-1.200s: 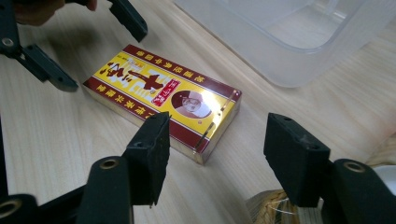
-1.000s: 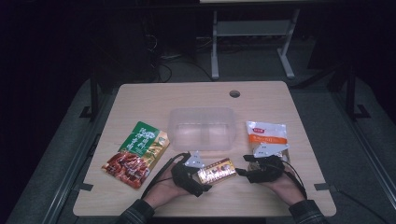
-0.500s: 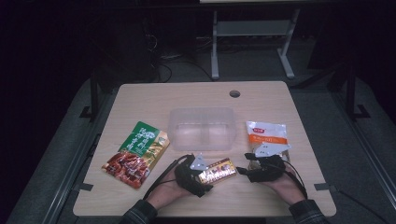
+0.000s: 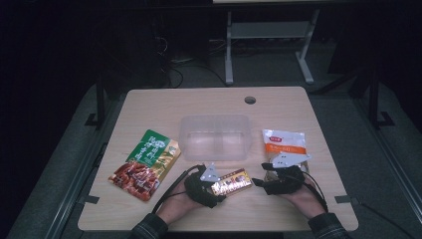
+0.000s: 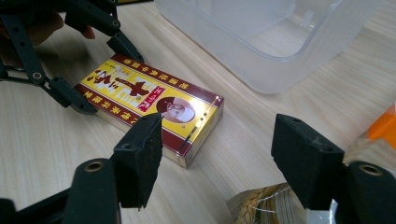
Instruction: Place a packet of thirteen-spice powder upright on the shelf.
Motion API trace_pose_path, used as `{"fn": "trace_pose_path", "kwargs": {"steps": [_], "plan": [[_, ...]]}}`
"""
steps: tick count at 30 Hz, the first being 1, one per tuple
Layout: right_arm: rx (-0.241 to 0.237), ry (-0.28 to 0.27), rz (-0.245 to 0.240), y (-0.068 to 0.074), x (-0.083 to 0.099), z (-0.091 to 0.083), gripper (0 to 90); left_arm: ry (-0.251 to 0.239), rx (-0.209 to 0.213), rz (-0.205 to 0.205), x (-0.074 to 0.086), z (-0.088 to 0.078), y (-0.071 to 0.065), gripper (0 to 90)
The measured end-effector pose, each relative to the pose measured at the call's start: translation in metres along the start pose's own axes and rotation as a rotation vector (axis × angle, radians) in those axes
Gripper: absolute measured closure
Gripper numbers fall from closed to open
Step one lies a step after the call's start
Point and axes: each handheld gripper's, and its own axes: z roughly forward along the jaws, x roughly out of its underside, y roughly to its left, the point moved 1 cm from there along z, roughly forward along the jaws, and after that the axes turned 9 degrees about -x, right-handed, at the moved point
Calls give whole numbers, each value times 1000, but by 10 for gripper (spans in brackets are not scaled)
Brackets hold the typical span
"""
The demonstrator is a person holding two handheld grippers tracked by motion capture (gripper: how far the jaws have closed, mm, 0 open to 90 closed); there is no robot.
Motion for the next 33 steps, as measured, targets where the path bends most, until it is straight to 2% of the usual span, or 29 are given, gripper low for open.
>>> {"fn": "trace_pose_path", "kwargs": {"steps": [4,8,10,15,16,17,19,20,21,22,24,26,28,29,33], "plan": [[2,-10,10,0,0,-1,309,-2,8,3,0,0,1,319],[-6,-15,18,0,0,-2,283,-16,69,-34,2,-5,7,320],[-3,-18,12,0,0,-3,280,-18,80,-20,3,-9,11,320],[-28,-42,19,2,1,-11,238,-88,122,-62,7,-27,23,320],[-28,-42,19,2,1,-11,238,-88,122,-62,7,-27,23,320],[-51,-36,14,3,2,-11,219,-115,130,-60,10,-35,28,320],[-63,-33,10,4,2,-11,215,-120,132,-54,11,-38,30,320],[-83,-32,10,5,2,-11,210,-132,145,-62,13,-43,32,320],[-129,-33,-3,8,1,-11,200,-144,154,-58,16,-49,36,320],[-142,-35,-5,10,0,-11,191,-144,154,-58,16,-49,36,320],[-175,-37,-22,13,-2,-9,174,-174,163,-58,22,-62,41,320],[-206,-48,-40,15,-4,-7,175,-197,185,-52,26,-72,45,320],[-218,-55,-47,15,-6,-6,175,-206,191,-54,27,-75,47,320],[-253,-71,-59,16,-9,-5,176,-239,204,-46,31,-83,51,320],[-298,-97,-77,16,-14,-2,177,-262,225,-40,35,-90,54,320]]}}
